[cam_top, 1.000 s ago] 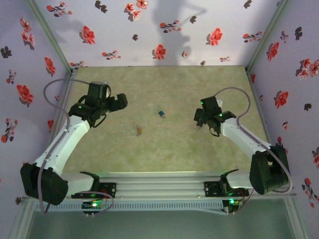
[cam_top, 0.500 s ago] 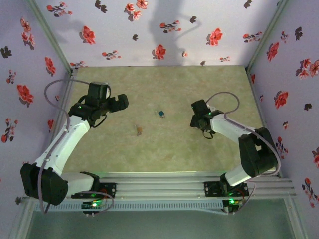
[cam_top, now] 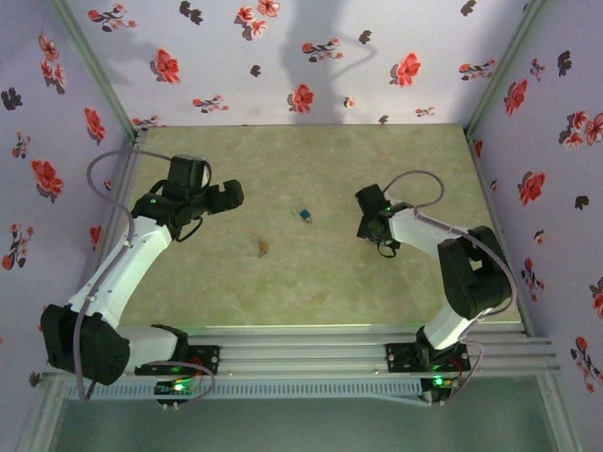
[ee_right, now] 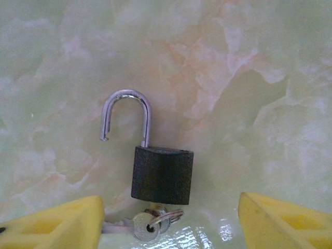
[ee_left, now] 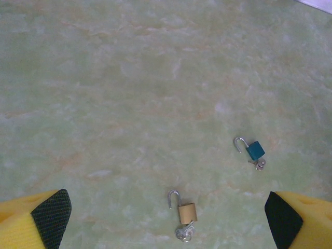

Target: Lock with the key

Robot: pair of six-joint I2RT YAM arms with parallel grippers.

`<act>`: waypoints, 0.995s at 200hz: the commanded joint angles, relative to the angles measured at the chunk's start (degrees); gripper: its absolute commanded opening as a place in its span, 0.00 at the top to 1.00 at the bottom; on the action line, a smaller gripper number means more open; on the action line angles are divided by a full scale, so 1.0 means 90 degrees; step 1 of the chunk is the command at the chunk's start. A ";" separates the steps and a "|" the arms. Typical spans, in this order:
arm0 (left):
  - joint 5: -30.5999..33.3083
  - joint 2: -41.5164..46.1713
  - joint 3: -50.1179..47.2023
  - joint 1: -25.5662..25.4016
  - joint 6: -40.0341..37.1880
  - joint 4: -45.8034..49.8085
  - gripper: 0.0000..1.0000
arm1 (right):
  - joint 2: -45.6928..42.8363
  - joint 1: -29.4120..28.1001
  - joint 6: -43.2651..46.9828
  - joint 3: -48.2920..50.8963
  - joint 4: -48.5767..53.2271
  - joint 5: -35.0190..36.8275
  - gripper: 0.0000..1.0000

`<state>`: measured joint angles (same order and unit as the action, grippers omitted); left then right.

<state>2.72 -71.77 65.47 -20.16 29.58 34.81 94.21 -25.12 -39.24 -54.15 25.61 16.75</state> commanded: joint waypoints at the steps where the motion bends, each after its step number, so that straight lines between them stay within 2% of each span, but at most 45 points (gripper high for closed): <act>1: -0.0046 -0.0073 0.0107 -0.0023 -0.0068 0.0136 0.00 | 0.0244 -0.0031 -0.0054 -0.0277 0.0099 0.0179 0.33; 39: 0.0282 -0.0063 0.0189 0.0039 0.0275 0.0231 0.00 | 0.0334 -0.0031 -0.0054 -0.0293 0.0066 0.0192 0.35; 117: -0.0111 -0.0025 0.0212 0.0072 0.0185 0.0167 0.00 | 0.0472 0.0008 -0.0030 -0.0275 -0.0020 0.0175 0.37; 199: -0.0070 -0.0017 0.0255 0.0070 -0.0001 0.0207 0.00 | 0.0532 0.0103 0.0087 -0.0180 -0.0264 -0.0021 0.44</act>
<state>2.39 -72.16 66.19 -19.88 30.85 35.66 97.62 -24.73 -39.03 -55.66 24.05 16.69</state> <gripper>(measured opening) 0.997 0.564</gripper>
